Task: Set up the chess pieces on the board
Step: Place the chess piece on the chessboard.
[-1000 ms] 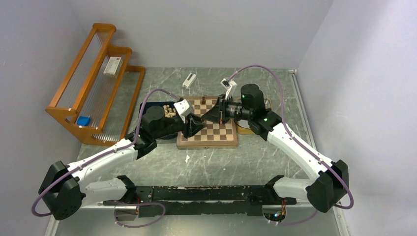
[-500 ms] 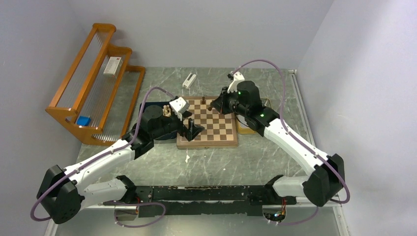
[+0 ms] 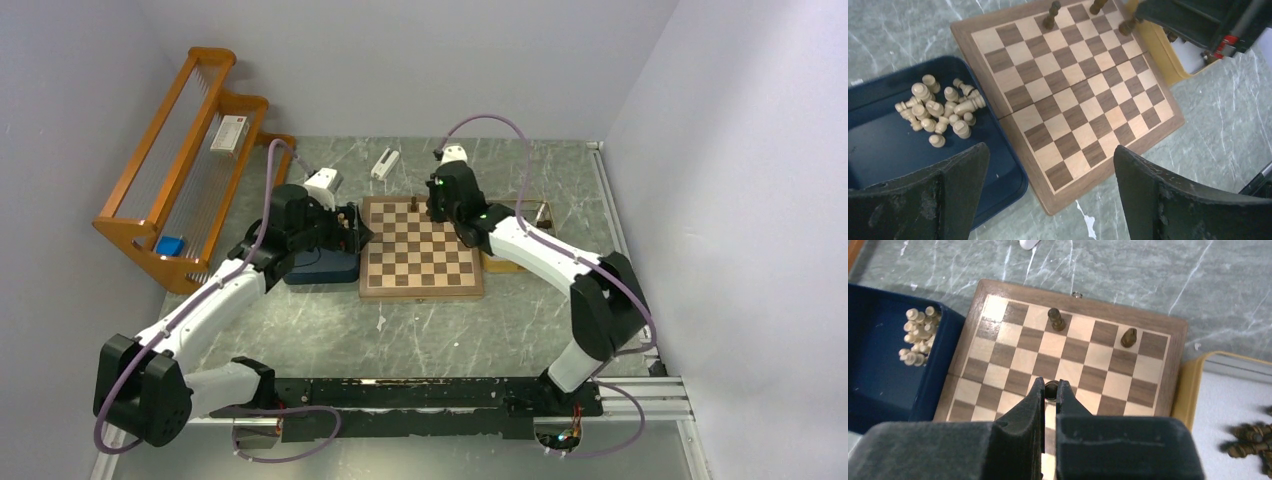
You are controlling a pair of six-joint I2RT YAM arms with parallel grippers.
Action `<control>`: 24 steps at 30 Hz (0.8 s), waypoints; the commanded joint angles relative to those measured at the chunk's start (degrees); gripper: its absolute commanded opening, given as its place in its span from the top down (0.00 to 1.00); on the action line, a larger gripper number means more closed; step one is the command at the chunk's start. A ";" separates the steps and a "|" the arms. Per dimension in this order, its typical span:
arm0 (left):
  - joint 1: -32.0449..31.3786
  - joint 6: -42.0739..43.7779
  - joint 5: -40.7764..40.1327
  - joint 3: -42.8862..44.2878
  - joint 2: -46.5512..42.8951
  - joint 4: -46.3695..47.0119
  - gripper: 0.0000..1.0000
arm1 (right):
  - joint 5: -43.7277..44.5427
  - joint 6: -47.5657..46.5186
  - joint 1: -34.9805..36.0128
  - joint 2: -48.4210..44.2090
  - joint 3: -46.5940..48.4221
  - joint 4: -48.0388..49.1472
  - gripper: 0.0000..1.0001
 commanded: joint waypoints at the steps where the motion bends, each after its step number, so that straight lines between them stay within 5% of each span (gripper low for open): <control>1: 0.22 0.76 -0.45 2.80 -1.42 -8.71 0.02 | 5.67 -1.99 1.15 4.10 2.94 6.58 1.00; 9: -0.06 2.22 2.86 -1.42 -8.83 -9.24 0.02 | 10.70 -2.73 1.84 13.60 7.68 9.56 1.00; 24: -3.51 5.36 -3.82 -2.43 -12.09 -11.62 0.02 | 19.35 -3.96 2.14 18.85 5.50 16.52 1.00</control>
